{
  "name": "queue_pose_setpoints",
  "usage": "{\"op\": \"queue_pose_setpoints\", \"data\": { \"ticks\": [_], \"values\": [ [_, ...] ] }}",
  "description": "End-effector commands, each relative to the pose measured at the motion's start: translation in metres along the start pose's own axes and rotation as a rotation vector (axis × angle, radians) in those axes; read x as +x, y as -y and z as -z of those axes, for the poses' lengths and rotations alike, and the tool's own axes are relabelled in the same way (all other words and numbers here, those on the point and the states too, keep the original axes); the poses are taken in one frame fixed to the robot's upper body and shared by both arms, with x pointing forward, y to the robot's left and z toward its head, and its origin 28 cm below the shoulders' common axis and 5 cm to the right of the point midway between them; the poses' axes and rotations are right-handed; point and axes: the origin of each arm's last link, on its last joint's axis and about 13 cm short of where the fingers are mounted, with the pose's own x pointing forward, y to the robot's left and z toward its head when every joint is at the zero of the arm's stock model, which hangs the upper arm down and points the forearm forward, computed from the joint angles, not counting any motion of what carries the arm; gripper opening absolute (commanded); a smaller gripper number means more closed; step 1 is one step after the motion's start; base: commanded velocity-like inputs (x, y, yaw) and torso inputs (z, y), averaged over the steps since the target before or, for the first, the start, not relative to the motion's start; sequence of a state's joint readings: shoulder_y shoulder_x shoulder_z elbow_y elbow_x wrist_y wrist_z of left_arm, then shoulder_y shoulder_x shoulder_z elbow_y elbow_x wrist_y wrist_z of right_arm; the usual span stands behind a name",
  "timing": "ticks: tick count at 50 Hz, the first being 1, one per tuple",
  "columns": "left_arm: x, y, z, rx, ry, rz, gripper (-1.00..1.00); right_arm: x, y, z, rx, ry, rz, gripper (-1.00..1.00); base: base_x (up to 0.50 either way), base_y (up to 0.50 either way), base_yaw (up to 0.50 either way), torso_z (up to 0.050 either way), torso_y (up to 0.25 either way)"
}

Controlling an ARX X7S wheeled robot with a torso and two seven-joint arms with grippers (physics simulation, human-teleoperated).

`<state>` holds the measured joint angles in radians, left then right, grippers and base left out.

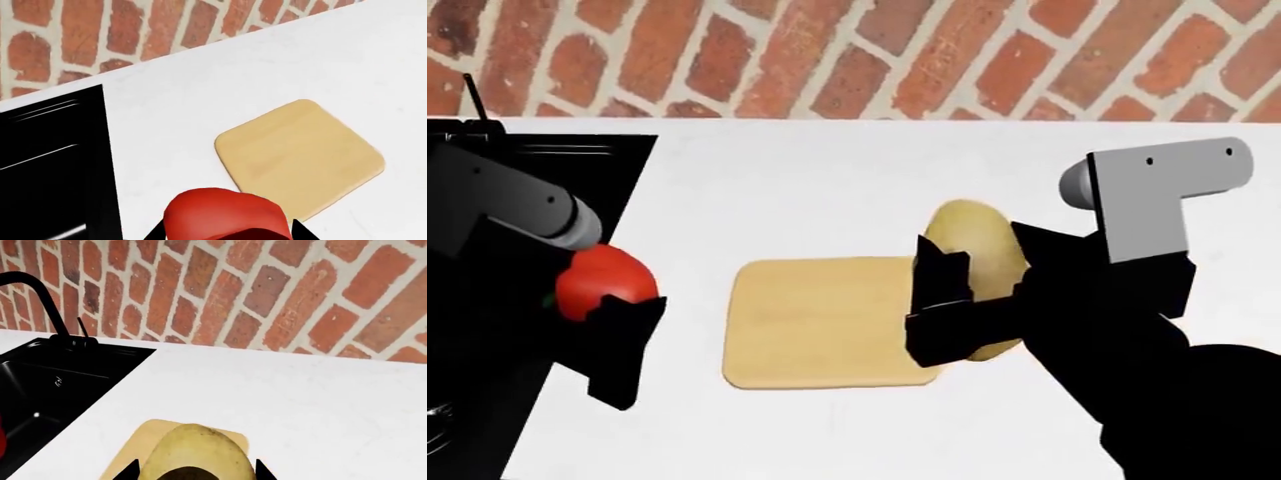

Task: Pick the vegetables from the sink and place them on the cutting board.

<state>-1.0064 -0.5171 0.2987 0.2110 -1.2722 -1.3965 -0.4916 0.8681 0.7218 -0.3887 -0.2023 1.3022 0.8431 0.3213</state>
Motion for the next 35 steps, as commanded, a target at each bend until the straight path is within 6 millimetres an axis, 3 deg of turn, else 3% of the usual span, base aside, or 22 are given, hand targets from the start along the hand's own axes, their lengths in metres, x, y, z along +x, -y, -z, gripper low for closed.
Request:
{"op": "queue_pose_setpoints", "data": {
  "ticks": [1, 18, 35],
  "values": [
    [0.002, -0.002, -0.001, -0.011, 0.007, -0.015, -1.0, 0.002, -0.002, 0.0, -0.021, -0.005, -0.008, -1.0, 0.13, -0.16, 0.0, 0.0, 0.0],
    [0.004, -0.003, 0.002, -0.012, 0.003, -0.007, -1.0, 0.01, -0.004, 0.006, -0.037, -0.074, -0.021, -1.0, 0.23, -0.09, 0.0, 0.0, 0.001],
    [0.015, -0.006, 0.001, -0.02, -0.005, -0.006, -1.0, 0.073, -0.027, -0.047, -0.15, -0.398, -0.124, -1.0, 0.0, 0.0, 0.0, 0.0, 0.0]
  ]
}}
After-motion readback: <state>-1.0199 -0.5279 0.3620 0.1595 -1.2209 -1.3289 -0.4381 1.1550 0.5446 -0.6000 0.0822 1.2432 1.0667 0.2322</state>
